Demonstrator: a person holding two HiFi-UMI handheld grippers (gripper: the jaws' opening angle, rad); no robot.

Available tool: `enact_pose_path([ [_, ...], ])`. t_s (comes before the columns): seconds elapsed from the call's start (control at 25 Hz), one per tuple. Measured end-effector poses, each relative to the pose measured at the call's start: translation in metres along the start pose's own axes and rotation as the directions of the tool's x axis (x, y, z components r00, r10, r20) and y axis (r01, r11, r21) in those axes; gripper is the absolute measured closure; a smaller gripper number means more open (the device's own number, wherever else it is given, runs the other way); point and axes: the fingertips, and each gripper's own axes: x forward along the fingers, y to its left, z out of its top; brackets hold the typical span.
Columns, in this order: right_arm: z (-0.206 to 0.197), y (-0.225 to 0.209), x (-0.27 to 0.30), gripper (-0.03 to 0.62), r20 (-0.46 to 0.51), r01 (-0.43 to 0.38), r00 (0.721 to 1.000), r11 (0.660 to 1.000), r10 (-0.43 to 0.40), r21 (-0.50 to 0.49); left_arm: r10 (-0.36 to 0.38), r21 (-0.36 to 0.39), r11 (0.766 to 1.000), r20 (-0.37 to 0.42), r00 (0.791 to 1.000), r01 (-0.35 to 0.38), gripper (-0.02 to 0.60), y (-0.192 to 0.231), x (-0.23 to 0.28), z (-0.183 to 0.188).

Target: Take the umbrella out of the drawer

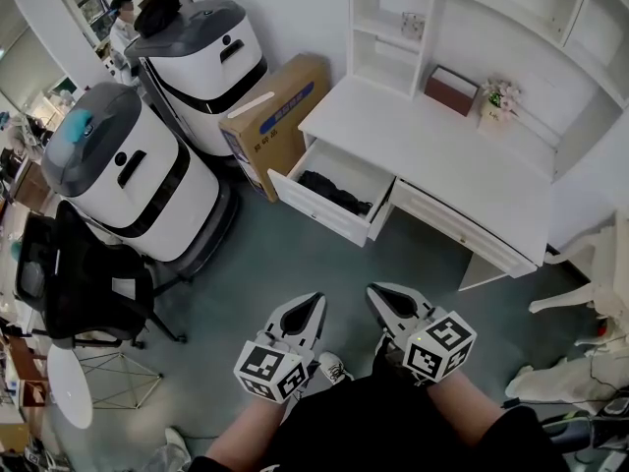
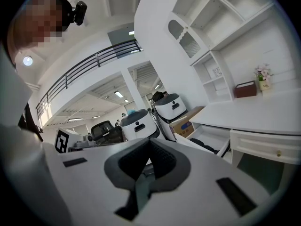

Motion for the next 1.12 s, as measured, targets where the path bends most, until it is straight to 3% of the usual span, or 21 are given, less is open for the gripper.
enact_pose_path([
  [1.12,0.015,-0.019,0.010,0.592,-0.011,-0.006,1.000,1.000,0.007,0.008,0.027,-0.015,1.000,-0.006,1.000,-0.027,0.578,0.007,0.006,0.004],
])
